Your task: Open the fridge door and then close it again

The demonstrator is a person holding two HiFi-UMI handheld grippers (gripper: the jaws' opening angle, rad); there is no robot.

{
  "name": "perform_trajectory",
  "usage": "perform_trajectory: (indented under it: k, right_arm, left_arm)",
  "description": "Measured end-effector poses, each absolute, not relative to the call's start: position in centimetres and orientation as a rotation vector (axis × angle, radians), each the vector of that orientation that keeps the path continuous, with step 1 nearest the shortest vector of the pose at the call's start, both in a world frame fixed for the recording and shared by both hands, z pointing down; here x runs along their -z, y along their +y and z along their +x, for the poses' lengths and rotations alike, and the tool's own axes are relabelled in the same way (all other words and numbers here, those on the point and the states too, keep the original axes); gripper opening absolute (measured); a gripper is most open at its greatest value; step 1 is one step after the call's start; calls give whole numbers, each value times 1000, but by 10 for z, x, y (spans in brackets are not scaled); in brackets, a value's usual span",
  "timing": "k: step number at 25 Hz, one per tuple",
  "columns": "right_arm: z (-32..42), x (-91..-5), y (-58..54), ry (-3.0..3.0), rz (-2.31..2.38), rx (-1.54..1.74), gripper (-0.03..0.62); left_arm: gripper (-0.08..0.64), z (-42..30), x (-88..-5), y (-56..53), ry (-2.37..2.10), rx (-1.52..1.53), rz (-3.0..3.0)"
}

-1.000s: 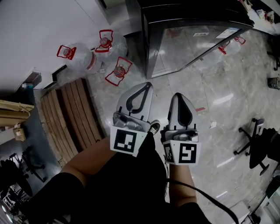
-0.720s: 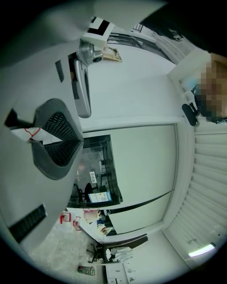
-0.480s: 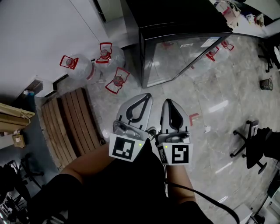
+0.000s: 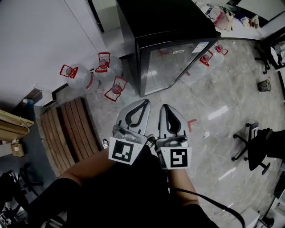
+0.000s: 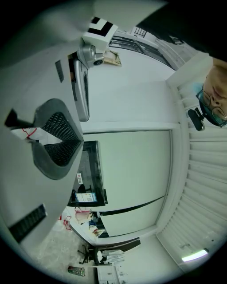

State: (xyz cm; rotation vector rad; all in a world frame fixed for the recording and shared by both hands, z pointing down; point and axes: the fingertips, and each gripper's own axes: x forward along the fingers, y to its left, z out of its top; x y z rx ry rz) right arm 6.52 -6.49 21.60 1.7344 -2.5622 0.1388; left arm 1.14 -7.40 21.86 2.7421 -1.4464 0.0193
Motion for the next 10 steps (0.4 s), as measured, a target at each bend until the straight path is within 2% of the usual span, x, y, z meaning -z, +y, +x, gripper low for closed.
perform_trajectory:
  k: [10]
  right_arm:
    - [65,-201,-56,-2564,1725,-98,15]
  left_arm:
    - [6,10,-211,-70,-1444,-7,2722]
